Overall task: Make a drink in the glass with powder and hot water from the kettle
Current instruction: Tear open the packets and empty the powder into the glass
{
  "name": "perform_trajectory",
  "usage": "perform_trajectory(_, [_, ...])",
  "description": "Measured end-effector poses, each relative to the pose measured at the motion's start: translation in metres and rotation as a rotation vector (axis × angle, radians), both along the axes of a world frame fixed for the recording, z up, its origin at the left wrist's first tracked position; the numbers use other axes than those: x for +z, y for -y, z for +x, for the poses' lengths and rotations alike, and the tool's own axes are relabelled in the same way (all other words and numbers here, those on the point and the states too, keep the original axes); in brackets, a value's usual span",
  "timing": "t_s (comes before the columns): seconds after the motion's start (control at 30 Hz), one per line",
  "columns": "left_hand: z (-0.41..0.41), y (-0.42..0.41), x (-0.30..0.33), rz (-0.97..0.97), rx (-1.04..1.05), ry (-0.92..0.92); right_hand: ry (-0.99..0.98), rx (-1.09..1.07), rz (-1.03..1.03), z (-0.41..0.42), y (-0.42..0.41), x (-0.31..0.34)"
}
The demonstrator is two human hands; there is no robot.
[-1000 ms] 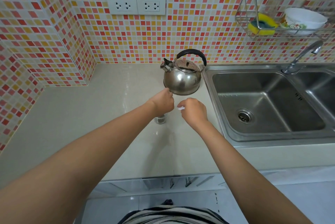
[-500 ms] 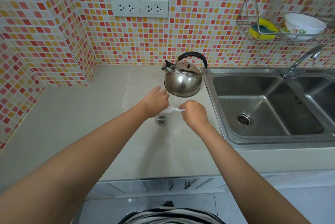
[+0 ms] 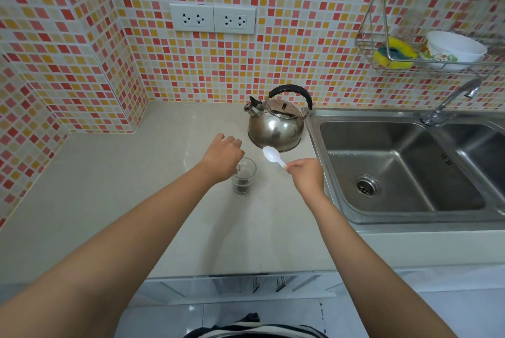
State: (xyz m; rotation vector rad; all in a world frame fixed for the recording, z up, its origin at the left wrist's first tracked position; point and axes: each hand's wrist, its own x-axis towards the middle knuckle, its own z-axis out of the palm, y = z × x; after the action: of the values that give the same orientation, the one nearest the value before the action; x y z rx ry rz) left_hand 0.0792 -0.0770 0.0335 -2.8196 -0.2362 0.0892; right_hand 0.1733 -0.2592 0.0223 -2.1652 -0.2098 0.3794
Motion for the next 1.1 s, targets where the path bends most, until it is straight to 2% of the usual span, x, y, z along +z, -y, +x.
perform_trajectory(0.1, [0.000,-0.001,0.000,-0.010,0.000,0.000,-0.207,-0.093,0.063,0.005,-0.001,-0.010])
perform_trajectory(0.3, [-0.001,-0.002,-0.002,-0.049,-0.005,0.012,-0.389,-0.185,0.022,0.003,-0.011,-0.049])
perform_trajectory(0.4, [-0.003,-0.004,-0.002,-0.085,0.004,0.021,-0.409,-0.230,-0.024,0.001,-0.011,-0.066])
perform_trajectory(0.53, [-0.006,-0.004,-0.001,-0.123,0.002,0.034,-0.408,-0.180,-0.091,-0.004,-0.012,-0.080])
perform_trajectory(0.77, [-0.007,-0.006,-0.004,-0.188,0.032,0.082,-0.265,-0.121,-0.239,-0.012,-0.015,-0.071])
perform_trajectory(0.87, [-0.008,-0.007,-0.008,-0.373,0.145,0.147,-0.213,-0.070,-0.275,-0.013,-0.013,-0.071])
perform_trajectory(0.97, [-0.010,-0.006,-0.009,-0.776,0.350,0.307,0.056,-0.060,-0.234,-0.016,-0.014,-0.066])
perform_trajectory(1.03, [-0.010,-0.004,-0.007,-0.972,0.413,0.392,0.072,-0.054,-0.043,-0.017,-0.022,-0.050])
perform_trajectory(1.1, [-0.009,-0.001,-0.006,-1.094,0.431,0.448,-0.069,-0.004,0.181,-0.017,-0.033,-0.030])
